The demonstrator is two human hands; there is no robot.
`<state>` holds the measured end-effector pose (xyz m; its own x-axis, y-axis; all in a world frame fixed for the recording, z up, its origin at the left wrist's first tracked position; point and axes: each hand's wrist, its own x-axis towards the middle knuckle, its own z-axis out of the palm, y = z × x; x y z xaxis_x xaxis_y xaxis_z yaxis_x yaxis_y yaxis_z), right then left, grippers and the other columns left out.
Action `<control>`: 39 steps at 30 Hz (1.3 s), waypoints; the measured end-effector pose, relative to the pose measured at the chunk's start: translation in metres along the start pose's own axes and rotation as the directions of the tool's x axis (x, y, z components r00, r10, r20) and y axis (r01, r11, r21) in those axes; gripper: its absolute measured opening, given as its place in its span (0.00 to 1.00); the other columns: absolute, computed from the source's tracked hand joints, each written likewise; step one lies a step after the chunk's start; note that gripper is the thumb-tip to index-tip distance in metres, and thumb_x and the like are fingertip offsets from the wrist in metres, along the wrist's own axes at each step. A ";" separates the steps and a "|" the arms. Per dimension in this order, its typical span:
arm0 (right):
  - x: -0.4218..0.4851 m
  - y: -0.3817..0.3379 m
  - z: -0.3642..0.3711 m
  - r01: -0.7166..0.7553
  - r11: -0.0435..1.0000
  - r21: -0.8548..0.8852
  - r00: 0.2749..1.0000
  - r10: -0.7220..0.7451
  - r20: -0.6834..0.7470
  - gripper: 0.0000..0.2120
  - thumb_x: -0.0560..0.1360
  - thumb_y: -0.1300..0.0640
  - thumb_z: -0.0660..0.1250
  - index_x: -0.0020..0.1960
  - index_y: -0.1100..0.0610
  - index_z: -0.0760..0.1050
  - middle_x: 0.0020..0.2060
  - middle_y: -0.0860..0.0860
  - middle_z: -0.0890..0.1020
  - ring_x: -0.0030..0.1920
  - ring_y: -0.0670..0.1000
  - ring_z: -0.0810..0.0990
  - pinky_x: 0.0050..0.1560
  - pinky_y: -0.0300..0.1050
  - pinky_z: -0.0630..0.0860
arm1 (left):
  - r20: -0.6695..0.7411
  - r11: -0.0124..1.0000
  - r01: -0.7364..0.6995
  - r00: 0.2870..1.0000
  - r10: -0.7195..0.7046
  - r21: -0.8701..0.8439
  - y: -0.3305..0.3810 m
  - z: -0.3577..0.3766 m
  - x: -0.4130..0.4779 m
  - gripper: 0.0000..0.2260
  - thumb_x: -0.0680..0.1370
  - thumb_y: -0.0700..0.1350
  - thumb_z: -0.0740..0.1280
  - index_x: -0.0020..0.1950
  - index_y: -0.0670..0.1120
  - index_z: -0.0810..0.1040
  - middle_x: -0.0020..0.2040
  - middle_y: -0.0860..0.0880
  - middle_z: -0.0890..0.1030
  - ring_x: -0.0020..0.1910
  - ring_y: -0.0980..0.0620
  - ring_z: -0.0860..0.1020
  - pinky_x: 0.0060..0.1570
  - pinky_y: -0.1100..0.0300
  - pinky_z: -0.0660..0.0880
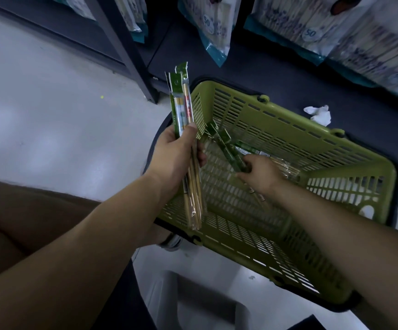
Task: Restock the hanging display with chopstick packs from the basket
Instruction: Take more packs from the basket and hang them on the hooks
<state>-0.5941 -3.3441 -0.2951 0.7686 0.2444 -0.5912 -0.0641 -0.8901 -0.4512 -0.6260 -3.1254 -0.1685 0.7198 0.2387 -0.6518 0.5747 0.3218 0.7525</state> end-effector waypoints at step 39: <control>-0.035 -0.012 -0.044 0.034 0.999 0.009 0.996 -0.033 -0.077 0.21 0.78 0.47 0.71 0.69 0.53 0.76 0.61 0.52 0.81 0.61 0.55 0.80 0.58 0.47 0.76 | 0.147 0.998 0.027 0.988 -0.036 0.061 0.000 0.011 -0.017 0.07 0.82 0.42 0.68 0.59 0.46 0.79 0.48 0.46 0.86 0.49 0.45 0.85 0.50 0.48 0.83</control>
<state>-0.5925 -3.3590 -0.2394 0.8171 0.2435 -0.5226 -0.0434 -0.8779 -0.4769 -0.6336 -3.1392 -0.1565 0.7484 0.0895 -0.6572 0.6164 0.2720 0.7390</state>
